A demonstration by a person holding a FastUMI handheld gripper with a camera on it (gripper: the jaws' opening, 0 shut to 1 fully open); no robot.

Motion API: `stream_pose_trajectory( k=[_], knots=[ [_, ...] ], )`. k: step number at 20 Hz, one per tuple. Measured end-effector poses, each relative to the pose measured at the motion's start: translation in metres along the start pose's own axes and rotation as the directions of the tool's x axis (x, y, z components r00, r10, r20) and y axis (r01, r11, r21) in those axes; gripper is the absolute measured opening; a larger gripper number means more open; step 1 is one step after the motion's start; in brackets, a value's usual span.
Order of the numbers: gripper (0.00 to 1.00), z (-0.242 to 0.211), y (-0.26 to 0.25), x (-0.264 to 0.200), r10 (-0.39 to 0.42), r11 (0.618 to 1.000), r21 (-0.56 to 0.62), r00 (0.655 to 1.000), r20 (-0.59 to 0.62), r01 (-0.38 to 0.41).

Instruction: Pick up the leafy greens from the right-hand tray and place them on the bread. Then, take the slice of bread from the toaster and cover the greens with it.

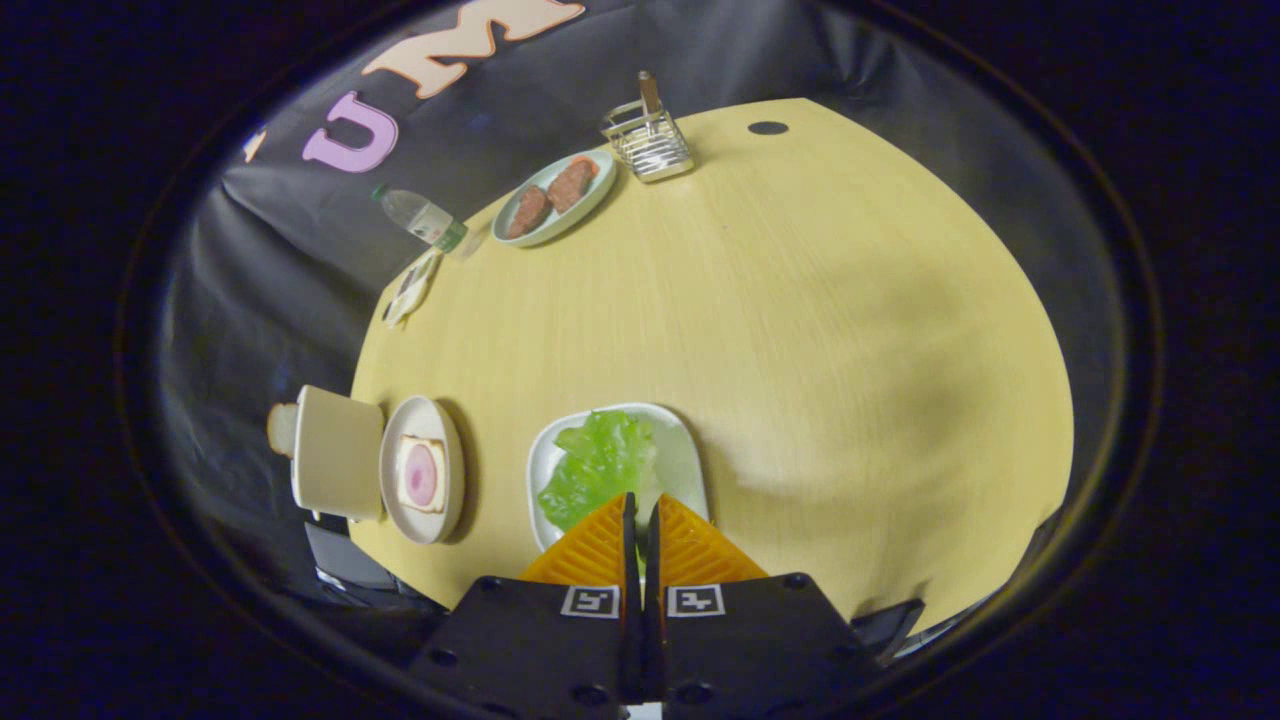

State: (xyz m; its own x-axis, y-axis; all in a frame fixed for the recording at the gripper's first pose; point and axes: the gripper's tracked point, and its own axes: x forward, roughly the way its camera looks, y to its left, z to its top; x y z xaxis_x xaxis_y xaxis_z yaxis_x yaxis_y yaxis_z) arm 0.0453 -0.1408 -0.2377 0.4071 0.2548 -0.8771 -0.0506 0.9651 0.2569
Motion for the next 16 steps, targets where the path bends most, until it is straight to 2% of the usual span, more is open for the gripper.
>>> stream_pose_trajectory(
  k=[8, 16],
  knots=[
    [0.04, -0.009, 0.089, -0.04, 0.111, 0.992, -0.064, 0.991, 0.076, -0.106],
    [0.04, -0.028, 0.227, -0.048, 0.322, 0.943, -0.12, 0.944, 0.078, -0.312]
  ],
)
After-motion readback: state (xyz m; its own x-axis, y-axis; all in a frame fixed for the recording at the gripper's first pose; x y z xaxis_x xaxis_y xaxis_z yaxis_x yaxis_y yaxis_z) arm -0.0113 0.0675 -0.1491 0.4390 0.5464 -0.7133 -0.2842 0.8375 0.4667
